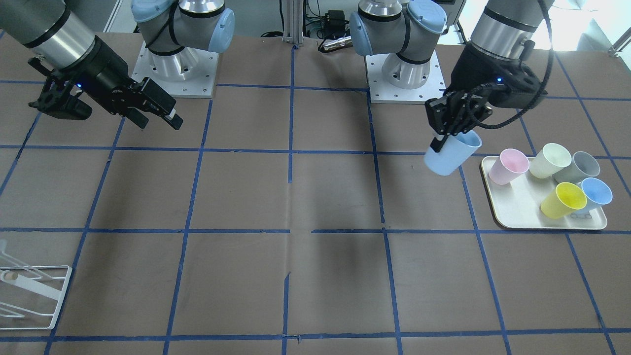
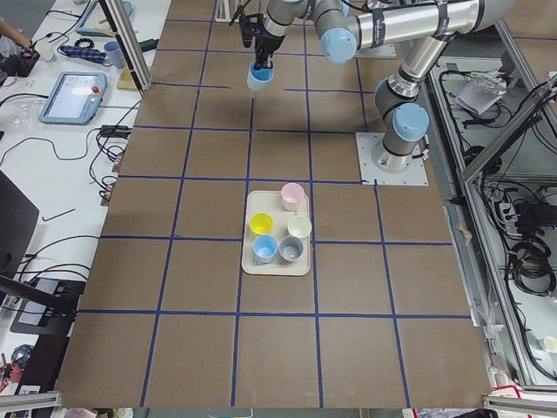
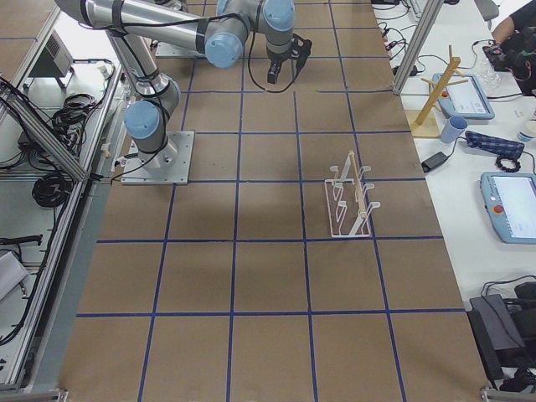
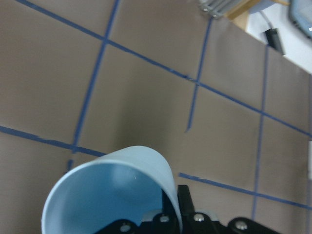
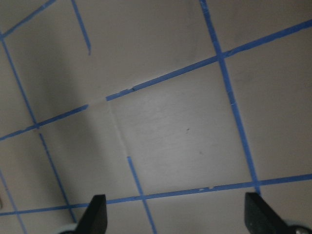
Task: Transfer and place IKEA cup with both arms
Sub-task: 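Lower the cup with the left gripper onto the white tray of cups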
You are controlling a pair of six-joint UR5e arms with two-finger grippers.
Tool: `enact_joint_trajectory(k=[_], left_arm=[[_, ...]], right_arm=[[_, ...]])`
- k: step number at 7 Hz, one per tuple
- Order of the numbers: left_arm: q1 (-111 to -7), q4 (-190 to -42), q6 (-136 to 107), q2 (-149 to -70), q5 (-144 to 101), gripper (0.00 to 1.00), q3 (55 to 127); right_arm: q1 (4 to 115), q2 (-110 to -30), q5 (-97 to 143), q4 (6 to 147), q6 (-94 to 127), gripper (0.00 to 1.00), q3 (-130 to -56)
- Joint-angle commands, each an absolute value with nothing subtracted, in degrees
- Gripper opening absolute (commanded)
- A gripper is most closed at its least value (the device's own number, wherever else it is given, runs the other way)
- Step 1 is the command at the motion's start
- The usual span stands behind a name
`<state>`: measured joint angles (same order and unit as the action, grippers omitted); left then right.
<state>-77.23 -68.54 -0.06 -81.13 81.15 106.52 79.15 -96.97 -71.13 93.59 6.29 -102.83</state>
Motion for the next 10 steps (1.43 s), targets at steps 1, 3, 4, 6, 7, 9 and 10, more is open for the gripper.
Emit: enact_joint_trajectory(k=[1,3,4,6,7,9,10], left_arm=[[-64.84,-70.58,21.53,-86.01,90.42,0.0,105.38],[-61.35,-69.0,27.31,-95.48,95.6,0.0,102.07],[-61.0,-68.12,29.42,-99.8,95.62,0.0,99.78],[-58.98,-62.18,34.71,-105.62,95.1,0.0,100.55],[-58.37,-61.53,37.24,-106.86,95.1,0.0,101.5],[-55.73,-56.79,37.62,-107.66,92.75,0.0,106.33],[-55.9,-56.95,37.44,-107.4,90.2,0.0,107.04]], right_arm=[[88.46,-96.42,-87.91,94.57,11.13,1.0,-100.29],[91.49,-97.03,-90.88,93.53,10.56,1.0,-99.15],[90.97,-96.77,-89.92,89.69,10.46,1.0,-96.88],[89.4,-96.42,-89.91,87.89,5.41,1.0,-95.01],[87.64,-96.59,-89.56,87.28,4.67,1.0,-95.18],[87.54,-96.77,-89.65,86.84,4.66,1.0,-95.62],[87.45,-96.85,-89.65,86.75,4.66,1.0,-95.54]])
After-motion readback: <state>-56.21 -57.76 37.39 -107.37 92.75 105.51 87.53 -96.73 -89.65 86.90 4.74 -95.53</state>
